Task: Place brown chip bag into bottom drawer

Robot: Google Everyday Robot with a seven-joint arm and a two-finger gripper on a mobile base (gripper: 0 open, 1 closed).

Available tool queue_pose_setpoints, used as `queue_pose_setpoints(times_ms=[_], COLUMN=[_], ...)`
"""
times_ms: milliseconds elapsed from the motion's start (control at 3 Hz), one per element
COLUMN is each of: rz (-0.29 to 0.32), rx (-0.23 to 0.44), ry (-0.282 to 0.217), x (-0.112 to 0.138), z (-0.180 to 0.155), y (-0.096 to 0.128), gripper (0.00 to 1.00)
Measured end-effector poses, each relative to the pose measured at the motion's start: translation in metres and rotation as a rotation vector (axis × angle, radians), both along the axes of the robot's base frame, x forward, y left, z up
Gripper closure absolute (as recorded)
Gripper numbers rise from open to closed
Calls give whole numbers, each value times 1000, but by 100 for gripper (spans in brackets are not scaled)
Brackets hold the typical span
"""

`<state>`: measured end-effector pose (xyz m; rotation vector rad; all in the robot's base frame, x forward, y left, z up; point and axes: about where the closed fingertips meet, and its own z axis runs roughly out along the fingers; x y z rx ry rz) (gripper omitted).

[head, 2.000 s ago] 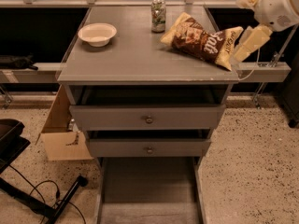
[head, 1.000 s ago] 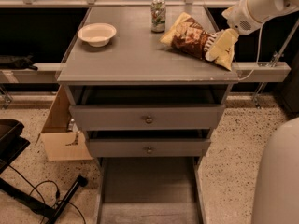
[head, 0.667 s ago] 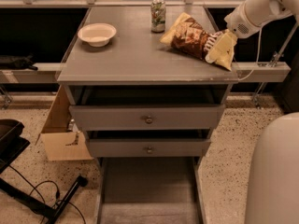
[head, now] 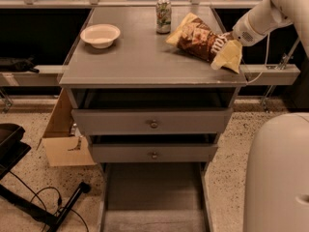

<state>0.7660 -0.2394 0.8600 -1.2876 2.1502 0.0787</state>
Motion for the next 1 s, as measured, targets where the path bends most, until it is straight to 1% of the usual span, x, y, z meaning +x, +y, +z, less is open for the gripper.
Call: queue_pose_setpoints(times_ms=[333,1000], rz=[8,10], rx=[6,7], ry=[10,12], x=[5,6], z=[-10,-12], y=[3,4], gripper=[19,65])
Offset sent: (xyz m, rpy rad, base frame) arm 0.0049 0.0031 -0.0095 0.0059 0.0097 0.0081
